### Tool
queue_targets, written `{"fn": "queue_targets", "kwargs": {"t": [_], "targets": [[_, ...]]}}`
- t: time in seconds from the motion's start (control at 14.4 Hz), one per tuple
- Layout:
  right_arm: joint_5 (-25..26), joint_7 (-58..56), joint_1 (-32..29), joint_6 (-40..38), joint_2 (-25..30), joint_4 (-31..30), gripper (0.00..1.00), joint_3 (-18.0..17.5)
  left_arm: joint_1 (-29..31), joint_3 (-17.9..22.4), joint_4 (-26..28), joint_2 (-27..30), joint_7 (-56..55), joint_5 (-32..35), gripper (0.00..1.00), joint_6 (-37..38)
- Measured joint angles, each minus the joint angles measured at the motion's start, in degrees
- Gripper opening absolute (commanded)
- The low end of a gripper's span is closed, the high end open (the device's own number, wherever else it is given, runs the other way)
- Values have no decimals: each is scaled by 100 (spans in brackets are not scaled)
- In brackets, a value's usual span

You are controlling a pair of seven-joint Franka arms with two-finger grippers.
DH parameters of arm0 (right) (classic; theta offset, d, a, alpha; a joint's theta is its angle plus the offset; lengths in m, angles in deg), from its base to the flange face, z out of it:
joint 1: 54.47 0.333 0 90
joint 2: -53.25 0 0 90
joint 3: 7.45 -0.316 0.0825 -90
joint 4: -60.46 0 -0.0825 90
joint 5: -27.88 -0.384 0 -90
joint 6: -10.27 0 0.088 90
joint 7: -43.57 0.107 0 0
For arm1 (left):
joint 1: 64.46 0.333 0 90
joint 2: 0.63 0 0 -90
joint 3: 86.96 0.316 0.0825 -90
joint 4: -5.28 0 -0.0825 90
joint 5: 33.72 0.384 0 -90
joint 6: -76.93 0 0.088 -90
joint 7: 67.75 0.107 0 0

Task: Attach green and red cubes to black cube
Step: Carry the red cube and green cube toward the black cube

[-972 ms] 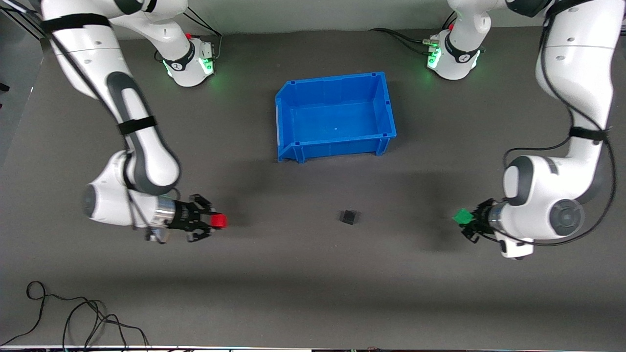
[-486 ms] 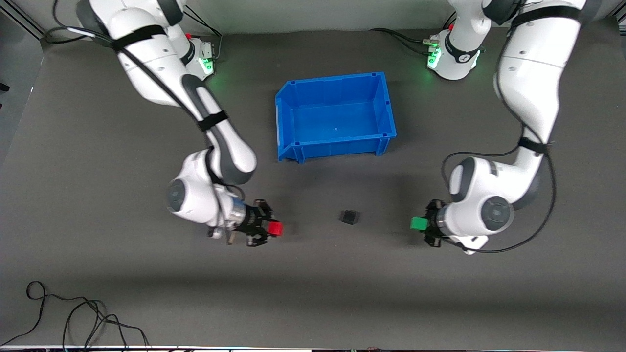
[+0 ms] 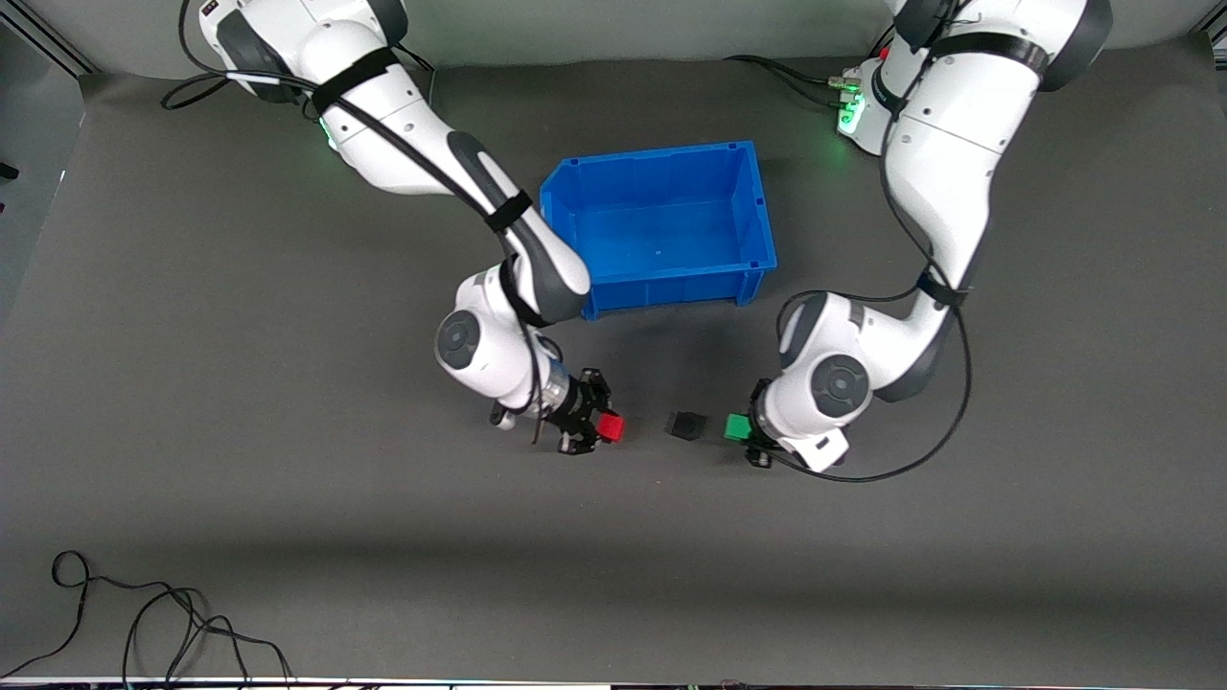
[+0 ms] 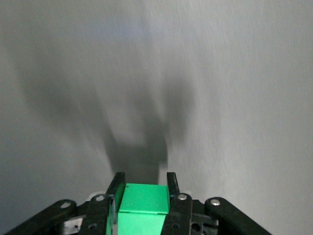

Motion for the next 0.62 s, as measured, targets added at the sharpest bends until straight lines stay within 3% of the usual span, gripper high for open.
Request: {"fn": "queue_targets", "kwargs": {"t": [0.62], "targets": [[-3, 802, 542, 751, -317, 48, 28, -4, -174, 3, -35, -244, -255, 10, 0, -499]]}}
